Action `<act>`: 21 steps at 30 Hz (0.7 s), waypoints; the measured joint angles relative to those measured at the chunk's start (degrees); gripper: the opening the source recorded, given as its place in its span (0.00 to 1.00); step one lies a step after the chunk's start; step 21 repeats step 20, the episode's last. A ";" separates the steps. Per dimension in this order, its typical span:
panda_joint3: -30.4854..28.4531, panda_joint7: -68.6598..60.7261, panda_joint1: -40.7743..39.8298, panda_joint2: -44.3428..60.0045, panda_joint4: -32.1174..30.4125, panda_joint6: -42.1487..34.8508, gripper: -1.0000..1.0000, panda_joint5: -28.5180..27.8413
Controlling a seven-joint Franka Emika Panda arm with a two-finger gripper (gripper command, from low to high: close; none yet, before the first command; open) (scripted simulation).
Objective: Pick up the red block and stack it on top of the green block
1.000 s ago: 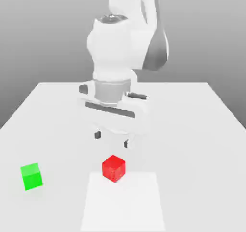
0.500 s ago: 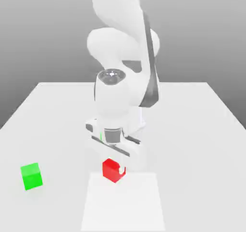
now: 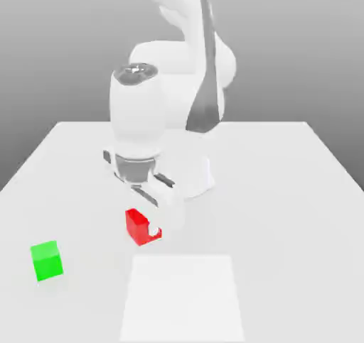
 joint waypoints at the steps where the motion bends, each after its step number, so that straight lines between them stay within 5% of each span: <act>1: -0.86 1.27 -1.10 0.48 1.12 -0.65 0.00 -0.13; 10: -7.65 11.24 -12.93 4.85 11.26 -6.38 0.00 0.76; 16: -5.61 8.94 -15.00 15.66 13.03 2.46 0.00 5.84; 17: -5.27 8.60 -15.20 16.74 13.10 3.46 1.00 6.33; 21: -5.27 8.60 -15.20 16.74 13.10 3.46 1.00 6.33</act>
